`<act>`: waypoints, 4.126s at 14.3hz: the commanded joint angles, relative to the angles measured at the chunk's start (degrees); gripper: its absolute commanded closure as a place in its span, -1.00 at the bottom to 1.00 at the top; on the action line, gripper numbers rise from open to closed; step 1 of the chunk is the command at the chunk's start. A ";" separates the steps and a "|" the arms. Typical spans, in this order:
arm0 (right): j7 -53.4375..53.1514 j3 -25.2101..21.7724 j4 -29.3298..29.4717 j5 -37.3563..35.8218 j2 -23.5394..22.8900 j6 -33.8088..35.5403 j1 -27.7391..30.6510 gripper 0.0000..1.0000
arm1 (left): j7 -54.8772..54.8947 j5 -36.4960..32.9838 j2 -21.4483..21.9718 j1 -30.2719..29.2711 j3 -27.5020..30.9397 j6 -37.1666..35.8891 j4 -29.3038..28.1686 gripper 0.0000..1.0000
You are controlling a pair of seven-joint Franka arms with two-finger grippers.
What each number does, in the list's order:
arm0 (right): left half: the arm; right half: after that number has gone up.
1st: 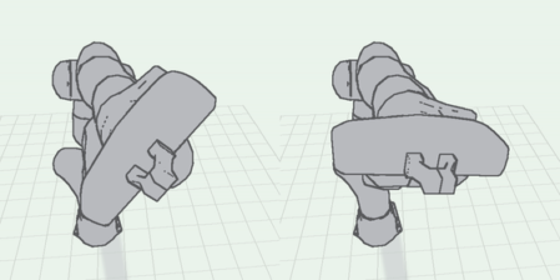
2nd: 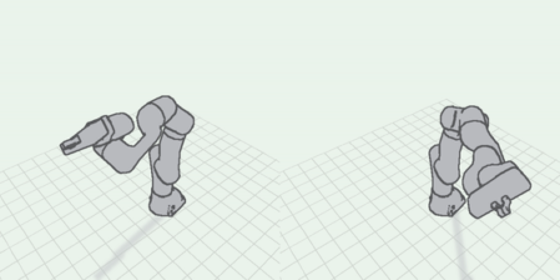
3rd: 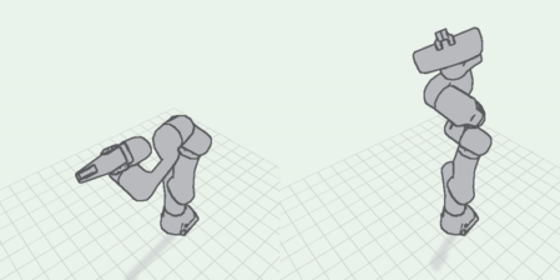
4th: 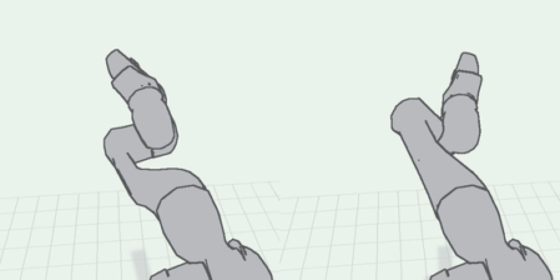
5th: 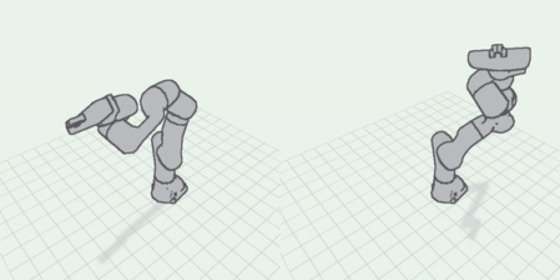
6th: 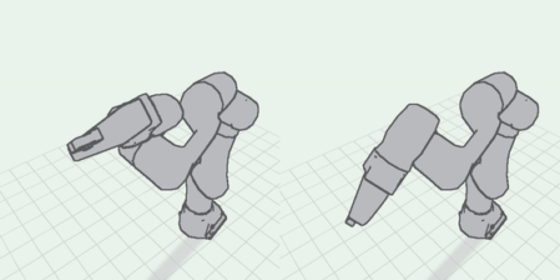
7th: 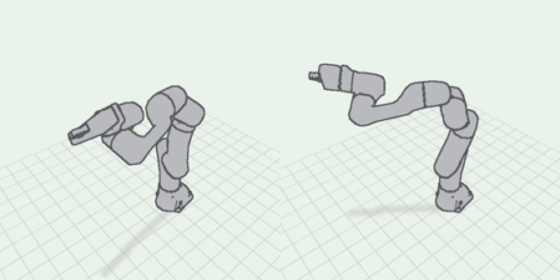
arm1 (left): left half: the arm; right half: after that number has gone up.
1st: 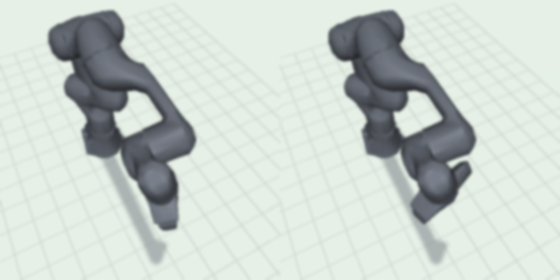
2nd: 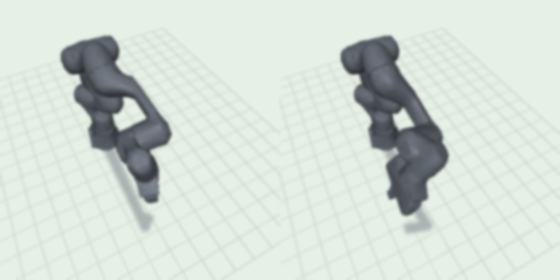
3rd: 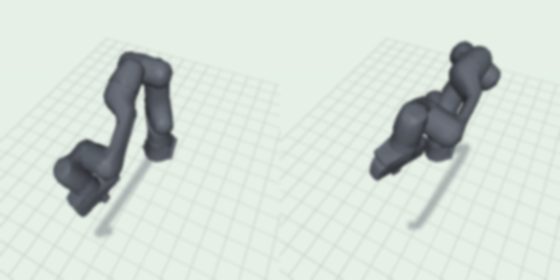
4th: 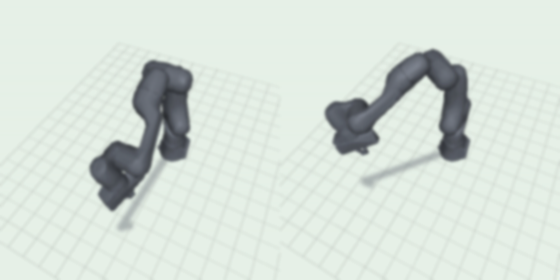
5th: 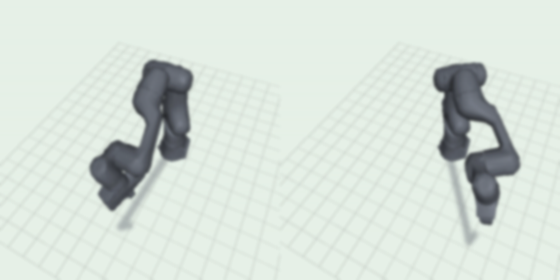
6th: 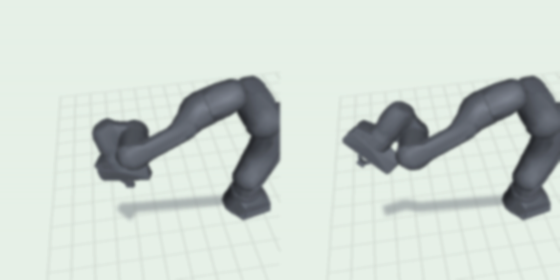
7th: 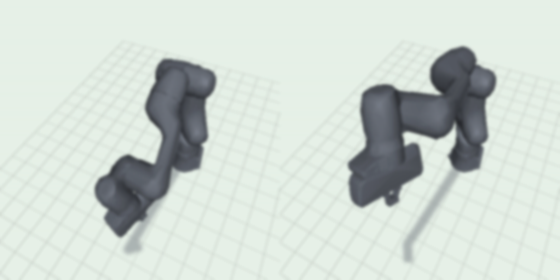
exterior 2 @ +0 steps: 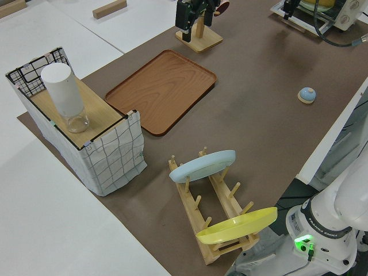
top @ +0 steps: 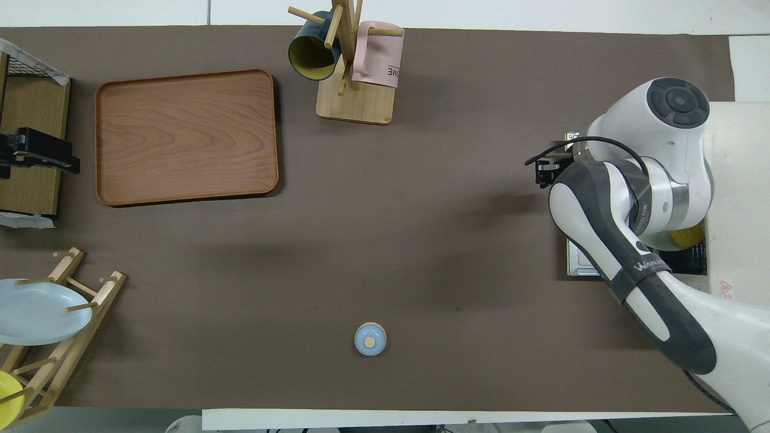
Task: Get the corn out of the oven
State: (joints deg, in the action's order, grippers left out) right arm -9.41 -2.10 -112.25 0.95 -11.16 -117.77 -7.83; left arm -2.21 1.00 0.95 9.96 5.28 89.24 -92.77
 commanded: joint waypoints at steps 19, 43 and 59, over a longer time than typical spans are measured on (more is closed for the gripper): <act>11.52 -0.01 -8.87 -12.45 6.85 -0.19 6.25 1.00 | 0.01 0.76 0.72 -0.46 -0.10 -0.47 -0.84 -1.00; -42.91 2.89 41.78 2.39 -23.23 3.50 -27.26 0.01 | -14.89 1.20 1.63 9.52 -1.15 28.59 -22.98 -1.00; -3.51 2.80 -4.03 -8.51 -2.72 -7.20 -0.61 0.98 | -43.25 -0.64 -25.64 37.16 -0.97 48.15 -13.41 0.99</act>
State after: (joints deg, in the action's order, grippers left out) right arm -13.52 -0.16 -114.62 -6.56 -14.17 -122.72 -9.37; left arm -46.29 1.66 -24.32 46.33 3.43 139.41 -107.42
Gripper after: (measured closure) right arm 0.987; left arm 0.194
